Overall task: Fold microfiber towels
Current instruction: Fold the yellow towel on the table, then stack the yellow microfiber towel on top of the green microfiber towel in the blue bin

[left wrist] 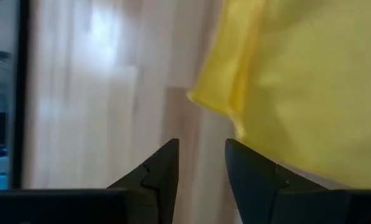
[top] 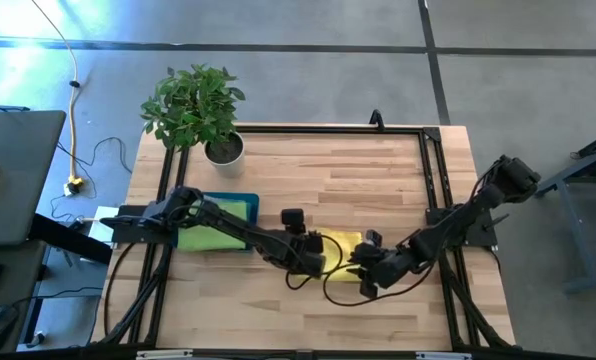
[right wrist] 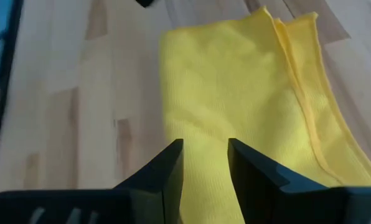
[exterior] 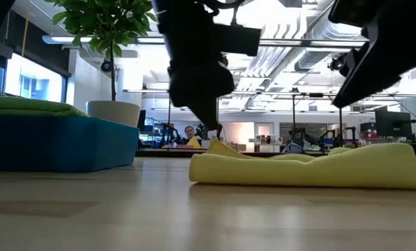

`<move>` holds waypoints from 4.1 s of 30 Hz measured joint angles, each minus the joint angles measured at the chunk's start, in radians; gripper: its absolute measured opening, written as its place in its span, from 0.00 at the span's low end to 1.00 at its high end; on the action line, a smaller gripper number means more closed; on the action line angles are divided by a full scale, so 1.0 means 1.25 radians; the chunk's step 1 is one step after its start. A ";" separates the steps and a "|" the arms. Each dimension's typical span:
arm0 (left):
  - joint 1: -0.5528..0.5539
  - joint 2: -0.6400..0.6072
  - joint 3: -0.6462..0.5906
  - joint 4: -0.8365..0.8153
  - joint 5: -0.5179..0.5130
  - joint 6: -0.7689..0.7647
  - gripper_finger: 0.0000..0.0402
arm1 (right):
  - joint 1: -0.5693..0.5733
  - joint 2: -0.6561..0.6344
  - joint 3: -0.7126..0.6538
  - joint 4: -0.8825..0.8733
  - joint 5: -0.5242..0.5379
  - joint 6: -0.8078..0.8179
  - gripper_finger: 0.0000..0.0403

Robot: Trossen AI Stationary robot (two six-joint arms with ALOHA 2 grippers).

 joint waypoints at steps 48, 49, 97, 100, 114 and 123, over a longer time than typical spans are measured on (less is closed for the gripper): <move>-0.109 0.000 0.000 -0.006 0.334 -0.217 0.29 | 0.019 -0.352 -0.050 -0.401 0.325 -0.045 0.29; -0.109 0.000 0.000 -0.006 0.335 -0.215 0.29 | 0.019 -0.377 -0.079 -0.376 0.324 -0.040 0.29; -0.033 -0.001 0.000 0.324 0.332 -0.333 0.29 | -0.029 -0.889 -0.583 0.362 0.085 -0.420 0.29; -0.029 -0.001 0.000 0.333 0.311 -0.355 0.29 | -0.034 -0.889 -0.583 0.377 0.221 -0.418 0.29; -0.022 -0.001 0.000 0.333 0.167 -0.513 0.29 | -0.039 -0.888 -0.583 0.314 0.322 -0.544 0.29; -0.018 -0.001 0.000 0.263 0.143 -0.685 0.29 | -0.039 -0.888 -0.583 0.312 0.322 -0.540 0.29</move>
